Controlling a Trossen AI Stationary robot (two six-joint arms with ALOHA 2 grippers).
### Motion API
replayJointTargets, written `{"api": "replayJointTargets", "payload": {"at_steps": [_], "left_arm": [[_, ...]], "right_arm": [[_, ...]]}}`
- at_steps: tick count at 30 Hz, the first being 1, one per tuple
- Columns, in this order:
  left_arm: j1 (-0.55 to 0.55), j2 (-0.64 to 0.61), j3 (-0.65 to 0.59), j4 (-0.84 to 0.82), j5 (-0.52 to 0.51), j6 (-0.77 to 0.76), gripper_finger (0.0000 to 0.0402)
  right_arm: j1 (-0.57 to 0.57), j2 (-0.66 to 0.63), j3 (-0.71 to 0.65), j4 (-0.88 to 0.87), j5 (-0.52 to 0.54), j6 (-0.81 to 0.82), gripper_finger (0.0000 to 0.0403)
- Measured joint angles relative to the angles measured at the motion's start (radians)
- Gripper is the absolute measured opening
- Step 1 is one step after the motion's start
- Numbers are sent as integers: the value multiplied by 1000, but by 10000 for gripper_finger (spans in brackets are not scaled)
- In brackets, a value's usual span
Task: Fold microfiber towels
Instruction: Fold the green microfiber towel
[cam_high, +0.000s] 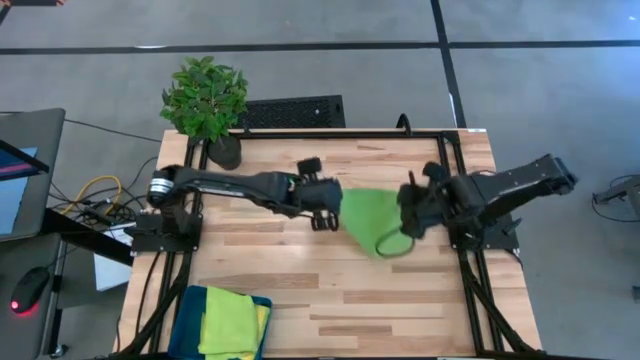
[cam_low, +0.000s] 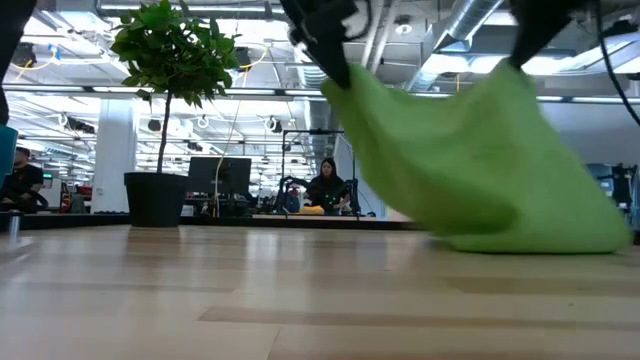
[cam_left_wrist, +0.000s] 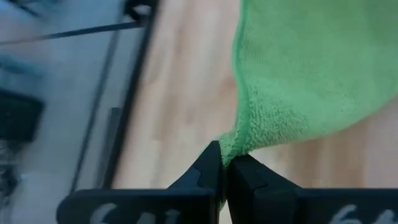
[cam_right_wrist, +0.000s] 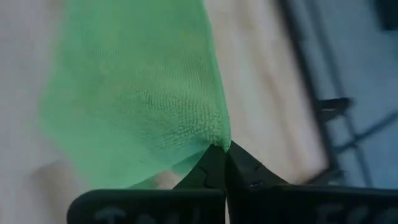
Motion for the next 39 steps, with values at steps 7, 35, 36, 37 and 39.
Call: {"api": "replayJointTargets", "payload": {"at_steps": [7, 35, 36, 37, 39], "left_arm": [[81, -91, 0, -41, -124, -7, 0], [-89, -124, -218, -105, 162, -199, 0], [-107, -124, -227, -102, 172, -222, 0], [-126, -124, -237, -101, 183, -248, 0], [-163, -123, -253, -107, 203, -308, 0]], "right_arm": [[-261, -9, 13, 86, 221, -190, 12], [-91, -8, -182, 128, -208, -49, 10], [-67, -7, -196, 145, -236, -47, 10], [-42, -7, -203, 164, -265, -46, 11], [6, -8, -215, 218, -309, -46, 12]]}}
